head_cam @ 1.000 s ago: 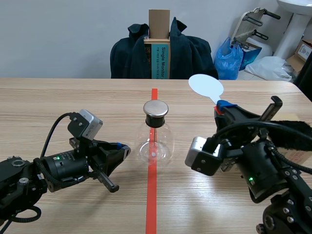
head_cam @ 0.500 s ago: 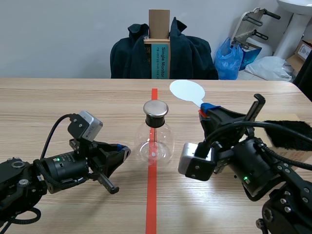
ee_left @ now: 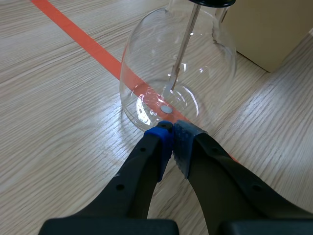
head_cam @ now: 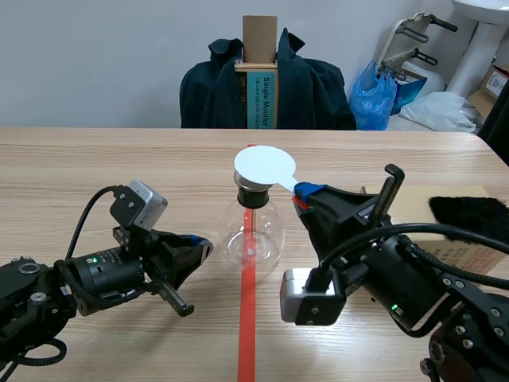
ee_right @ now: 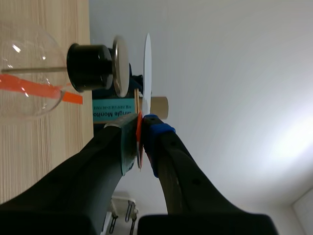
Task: Do the electroscope experiment.
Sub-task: 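Move the plate toward and away from the electroscope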
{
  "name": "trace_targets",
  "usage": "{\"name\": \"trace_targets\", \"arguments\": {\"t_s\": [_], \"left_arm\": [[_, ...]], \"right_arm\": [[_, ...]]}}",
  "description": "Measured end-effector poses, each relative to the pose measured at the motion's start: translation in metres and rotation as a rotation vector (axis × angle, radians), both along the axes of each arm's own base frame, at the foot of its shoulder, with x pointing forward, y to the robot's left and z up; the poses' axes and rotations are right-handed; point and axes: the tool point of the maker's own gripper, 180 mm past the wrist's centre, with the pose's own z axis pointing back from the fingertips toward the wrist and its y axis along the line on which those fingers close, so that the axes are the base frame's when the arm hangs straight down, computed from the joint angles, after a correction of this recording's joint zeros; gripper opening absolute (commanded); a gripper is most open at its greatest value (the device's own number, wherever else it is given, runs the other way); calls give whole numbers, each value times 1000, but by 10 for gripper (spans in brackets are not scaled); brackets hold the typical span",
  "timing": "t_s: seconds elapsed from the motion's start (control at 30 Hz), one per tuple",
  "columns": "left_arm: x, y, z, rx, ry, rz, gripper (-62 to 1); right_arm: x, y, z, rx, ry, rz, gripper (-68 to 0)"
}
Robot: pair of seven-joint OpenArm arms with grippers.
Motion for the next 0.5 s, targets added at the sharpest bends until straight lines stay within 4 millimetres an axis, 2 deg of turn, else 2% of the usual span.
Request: {"name": "trace_targets", "arguments": {"t_s": [0.23, 0.5], "left_arm": [[0, 0, 0, 0, 0, 0, -582], [0, 0, 0, 0, 0, 0, -582]], "right_arm": [[-7, 7, -3, -25, -3, 51, -668], [-5, 6, -3, -24, -3, 42, -668]]}}
